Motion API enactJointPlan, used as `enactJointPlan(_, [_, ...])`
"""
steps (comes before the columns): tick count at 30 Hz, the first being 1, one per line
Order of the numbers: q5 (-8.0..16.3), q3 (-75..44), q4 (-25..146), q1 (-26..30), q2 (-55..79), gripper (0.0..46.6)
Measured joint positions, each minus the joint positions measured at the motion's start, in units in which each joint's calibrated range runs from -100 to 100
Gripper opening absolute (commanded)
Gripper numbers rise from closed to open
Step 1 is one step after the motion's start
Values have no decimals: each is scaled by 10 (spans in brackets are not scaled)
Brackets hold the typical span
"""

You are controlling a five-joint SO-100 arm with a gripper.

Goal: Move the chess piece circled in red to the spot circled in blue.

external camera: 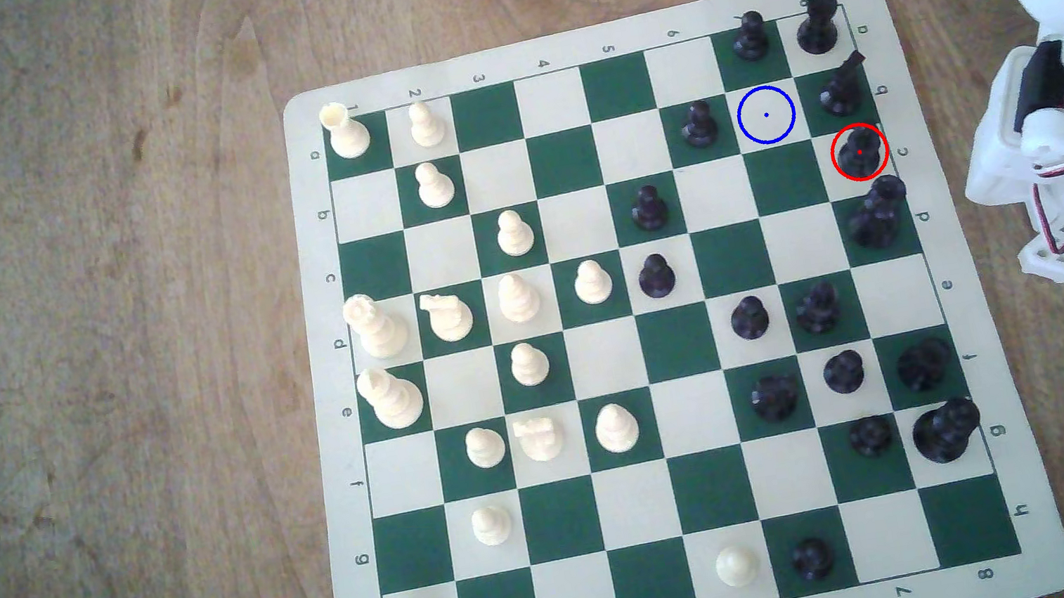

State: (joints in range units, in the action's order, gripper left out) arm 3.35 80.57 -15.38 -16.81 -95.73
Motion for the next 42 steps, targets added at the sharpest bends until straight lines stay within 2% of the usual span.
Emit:
enactJointPlan(5, [-41, -143, 303, -27, 0, 2])
enactJointPlan(7, [-49, -207, 454, -46, -1, 2])
enactJointPlan(10, [-43, -270, 597, -72, -3, 2])
enactJointPlan(17, [-34, -337, 861, -91, -4, 4])
enactJointPlan(19, [-13, -343, 966, -88, 3, 10])
enactJointPlan(22, [2, -345, 1034, -84, 16, 10])
enactJointPlan(25, [33, -367, 1102, -55, 59, 14])
enactJointPlan(29, [71, -382, 1141, -4, 127, 43])
enactJointPlan(32, [84, -376, 1143, 18, 172, 72])
enactJointPlan(37, [96, -334, 1143, 63, 201, 87])
enactJointPlan(40, [97, -333, 1143, 60, 224, 119])
enactJointPlan(42, [97, -333, 1143, 66, 240, 124])
